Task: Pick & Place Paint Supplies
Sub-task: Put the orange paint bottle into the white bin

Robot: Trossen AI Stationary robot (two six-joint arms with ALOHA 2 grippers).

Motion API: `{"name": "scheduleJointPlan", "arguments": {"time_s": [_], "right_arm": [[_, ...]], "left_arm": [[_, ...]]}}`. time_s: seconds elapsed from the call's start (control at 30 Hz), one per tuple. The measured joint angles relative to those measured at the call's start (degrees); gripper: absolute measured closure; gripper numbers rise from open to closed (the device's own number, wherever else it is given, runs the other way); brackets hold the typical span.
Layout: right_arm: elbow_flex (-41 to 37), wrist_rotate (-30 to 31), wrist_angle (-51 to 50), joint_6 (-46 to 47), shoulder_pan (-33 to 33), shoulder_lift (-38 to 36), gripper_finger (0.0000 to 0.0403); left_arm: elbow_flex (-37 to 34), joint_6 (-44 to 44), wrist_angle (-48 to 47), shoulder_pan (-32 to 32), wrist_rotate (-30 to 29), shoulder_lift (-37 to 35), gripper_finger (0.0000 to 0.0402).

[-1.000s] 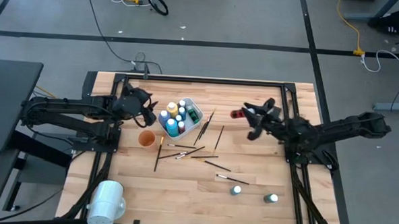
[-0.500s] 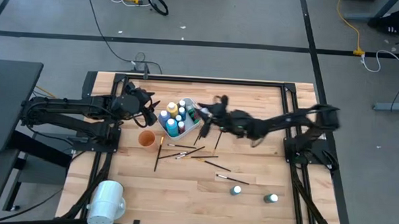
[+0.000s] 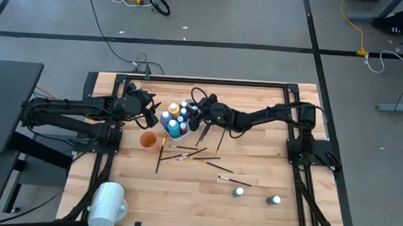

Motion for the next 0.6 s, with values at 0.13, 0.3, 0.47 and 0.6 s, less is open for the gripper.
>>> {"name": "scheduleJointPlan", "arguments": {"time_s": [0.13, 0.3, 0.47, 0.6], "right_arm": [[0.01, -2.32, 1.29, 1.42, -0.9, 2.34, 0.0299], [0.01, -3.41, 2.57, 1.51, -0.95, 5.25, 0.0291], [0.14, -3.36, 3.16, 1.46, -1.27, 5.99, 0.03], [0.14, -3.44, 3.78, 1.29, -1.57, 6.02, 0.0289]], "left_arm": [[0.0, -0.28, -0.02, 0.01, -0.01, 0.0, 0.0205], [0.0, -0.41, -0.01, 0.02, 1.04, -0.01, 0.0205], [0.0, 0.85, 0.46, 0.02, 8.2, 1.57, 0.0205], [0.0, 3.84, 2.31, 0.0, 11.61, 3.95, 0.0205]]}}
